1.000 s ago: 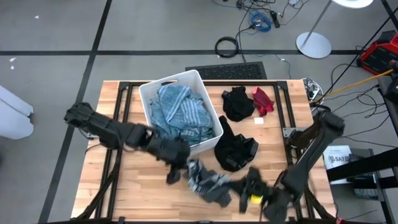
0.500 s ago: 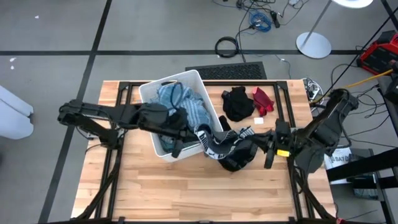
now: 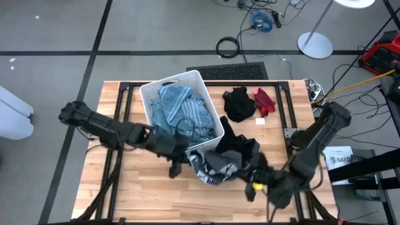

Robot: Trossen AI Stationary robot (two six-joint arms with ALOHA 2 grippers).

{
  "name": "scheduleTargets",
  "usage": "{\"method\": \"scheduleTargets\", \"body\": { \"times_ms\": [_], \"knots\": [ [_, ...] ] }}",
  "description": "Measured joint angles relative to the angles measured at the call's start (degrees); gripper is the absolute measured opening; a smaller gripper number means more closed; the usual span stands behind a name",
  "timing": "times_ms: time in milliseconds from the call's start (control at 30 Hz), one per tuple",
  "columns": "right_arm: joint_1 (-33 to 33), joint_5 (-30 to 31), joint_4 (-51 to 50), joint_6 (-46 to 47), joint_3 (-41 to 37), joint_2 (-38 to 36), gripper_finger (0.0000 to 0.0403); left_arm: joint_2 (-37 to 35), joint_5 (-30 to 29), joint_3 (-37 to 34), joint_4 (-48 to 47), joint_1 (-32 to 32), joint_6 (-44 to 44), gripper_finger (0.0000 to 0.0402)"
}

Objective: Sort clothes
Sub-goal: Put the gray short into the white laundry bin

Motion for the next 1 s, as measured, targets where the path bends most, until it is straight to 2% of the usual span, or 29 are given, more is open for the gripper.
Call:
{"method": "scheduleTargets", "body": {
  "times_ms": [267,433,567,667,900,1000],
  "knots": [
    [5.39,-1.11,16.01,9.84,0.0,8.99,0.0,-0.01,-1.47,-6.38,5.71,-10.66,-11.31,0.0005],
    [7.58,-0.97,18.75,16.41,0.0,11.83,0.0,0.05,-2.92,-7.49,6.76,-15.95,-16.6,0.0009],
    [6.42,-0.81,15.58,21.37,0.0,12.86,0.0,0.05,-7.59,-7.96,6.33,-17.34,-17.74,0.0011],
    [5.25,-0.94,14.98,20.72,0.0,12.88,0.0,-0.64,-11.79,-8.05,5.82,-17.14,-16.75,0.0006],
    [3.27,-5.58,16.58,16.98,0.0,12.88,0.0,-2.56,-12.41,-8.02,5.06,-16.3,-17.5,0.0005],
    [3.1,-6.66,16.7,16.33,0.0,12.88,0.0,-2.61,-12.58,-7.84,-0.41,-16.45,-20.2,0.0004]
  ]
}}
